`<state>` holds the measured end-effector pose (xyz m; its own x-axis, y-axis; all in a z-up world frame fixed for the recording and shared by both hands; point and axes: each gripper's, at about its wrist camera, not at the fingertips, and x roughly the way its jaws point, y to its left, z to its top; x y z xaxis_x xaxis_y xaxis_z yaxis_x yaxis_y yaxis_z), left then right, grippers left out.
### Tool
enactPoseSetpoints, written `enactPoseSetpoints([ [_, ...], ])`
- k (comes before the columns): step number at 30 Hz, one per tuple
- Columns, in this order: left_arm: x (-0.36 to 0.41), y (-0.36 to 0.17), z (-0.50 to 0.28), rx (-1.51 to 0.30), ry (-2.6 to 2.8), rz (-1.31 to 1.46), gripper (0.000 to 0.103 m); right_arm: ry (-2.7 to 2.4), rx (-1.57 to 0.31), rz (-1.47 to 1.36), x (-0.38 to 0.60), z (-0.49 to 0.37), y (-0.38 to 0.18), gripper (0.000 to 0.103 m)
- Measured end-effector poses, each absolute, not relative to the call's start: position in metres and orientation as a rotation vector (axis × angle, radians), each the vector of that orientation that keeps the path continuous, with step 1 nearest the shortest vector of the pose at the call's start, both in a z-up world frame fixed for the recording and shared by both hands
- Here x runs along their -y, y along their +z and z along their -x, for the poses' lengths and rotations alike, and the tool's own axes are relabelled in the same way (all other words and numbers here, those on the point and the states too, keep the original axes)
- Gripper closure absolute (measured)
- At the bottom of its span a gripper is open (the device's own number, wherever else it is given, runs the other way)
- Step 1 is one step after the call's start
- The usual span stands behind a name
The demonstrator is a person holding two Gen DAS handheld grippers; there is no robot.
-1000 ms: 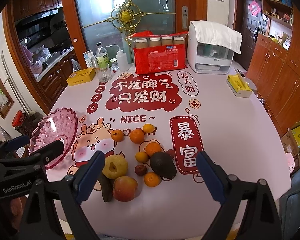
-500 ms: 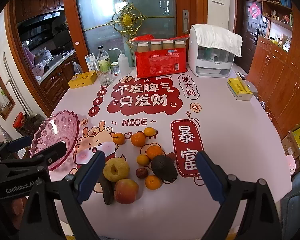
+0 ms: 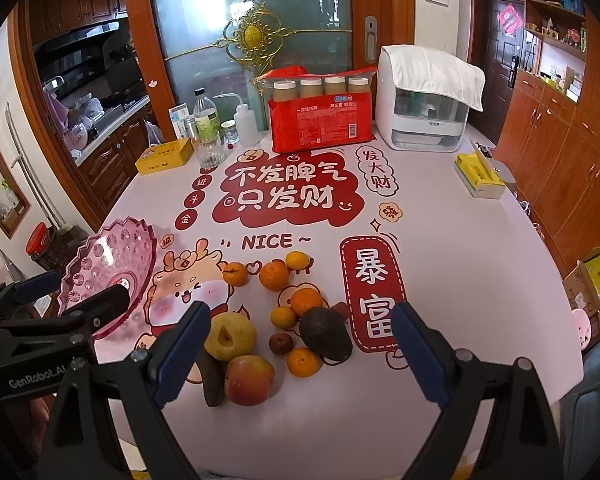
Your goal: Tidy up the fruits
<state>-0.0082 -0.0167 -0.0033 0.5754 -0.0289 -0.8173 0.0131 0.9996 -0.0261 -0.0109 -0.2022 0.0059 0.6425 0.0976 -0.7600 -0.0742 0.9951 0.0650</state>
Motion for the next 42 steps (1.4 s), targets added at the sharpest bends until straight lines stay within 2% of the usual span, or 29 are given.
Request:
enactPoseSetpoints([
  [25, 0.018, -0.007, 0.014, -0.906, 0.068, 0.055, 0.001, 0.128, -0.916, -0.005, 0.231, -0.008, -0.011, 0.011],
  [42, 0.004, -0.109, 0.023, -1.126, 0.177, 0.101, 0.001, 0.359, -1.037, 0.119, 0.209, -0.013, -0.078, 0.011],
])
